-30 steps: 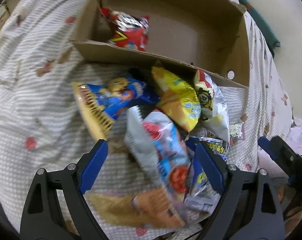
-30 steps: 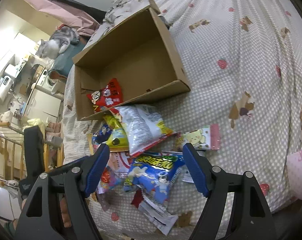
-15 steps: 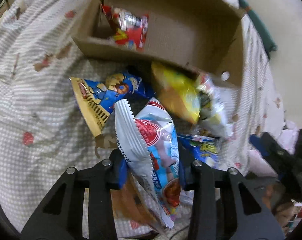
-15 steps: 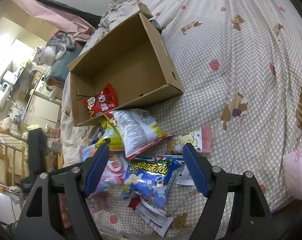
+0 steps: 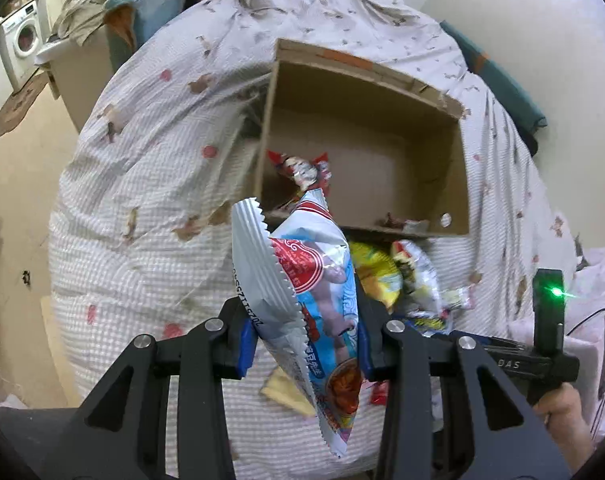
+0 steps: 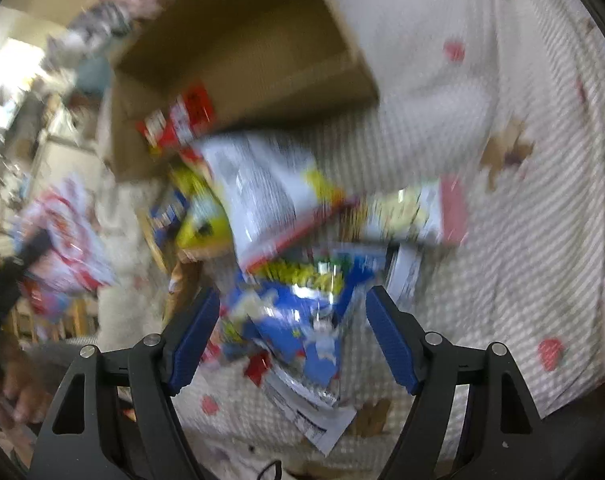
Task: Organize snacks
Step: 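Hold the chip bag in the left gripper while the right gripper grasps the blue Long Go bag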
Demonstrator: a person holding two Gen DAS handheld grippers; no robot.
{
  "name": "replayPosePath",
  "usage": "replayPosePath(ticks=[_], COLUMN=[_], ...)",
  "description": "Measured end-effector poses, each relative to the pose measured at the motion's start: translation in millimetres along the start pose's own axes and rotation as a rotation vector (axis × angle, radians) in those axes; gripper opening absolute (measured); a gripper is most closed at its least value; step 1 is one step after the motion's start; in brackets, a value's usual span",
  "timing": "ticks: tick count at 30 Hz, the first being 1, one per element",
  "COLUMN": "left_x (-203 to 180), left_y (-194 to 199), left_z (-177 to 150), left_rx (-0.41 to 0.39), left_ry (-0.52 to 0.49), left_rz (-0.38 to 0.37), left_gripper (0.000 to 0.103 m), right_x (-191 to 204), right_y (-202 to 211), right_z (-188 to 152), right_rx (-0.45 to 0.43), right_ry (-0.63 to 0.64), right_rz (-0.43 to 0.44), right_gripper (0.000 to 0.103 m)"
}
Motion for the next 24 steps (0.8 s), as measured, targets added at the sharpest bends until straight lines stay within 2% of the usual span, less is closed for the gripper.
replayPosePath(ticks=[4,8,15,17,19,24], left_x=[11,11,4,2,3,7], left_y=[-25,-41,-43,-42,-42,-42], left_z=[-15,-31,-30,-30,-29,-30], left_rx=[0.083,0.137,0.111,0.104,0.099,0.093], left_ry=[0.055,0.066,0.035,0.028,0.025,0.025], left_rz=[-0.009,0.004,0.027,0.03,0.031,0.048], left_gripper=[0.035,0.035,0.035,0.035,0.035,0.035], right_x=[8,10,4,3,7,18], right_y=[-23,-39,-54,-56,-59,-53], right_z=[-1,0,-4,-5,-5,-10], right_rx=[0.064,0.093,0.127,0.131,0.134,0.125], right_ry=[0.031,0.051,0.083,0.096,0.117,0.169], right_rz=[-0.026,-0.073,-0.141,-0.157,-0.168,-0.154], right_gripper=[0.078,0.082,0.082,0.077,0.069,0.058])
Point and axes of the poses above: each gripper's, at about its wrist camera, not at the fingertips, and y roughly against the way its jaws point, x to its left, z to its top, the point moved 3 cm from there along -y, roughly the way its jaws point, and after that the axes turned 11 degrees about z, right-handed, at the moved point
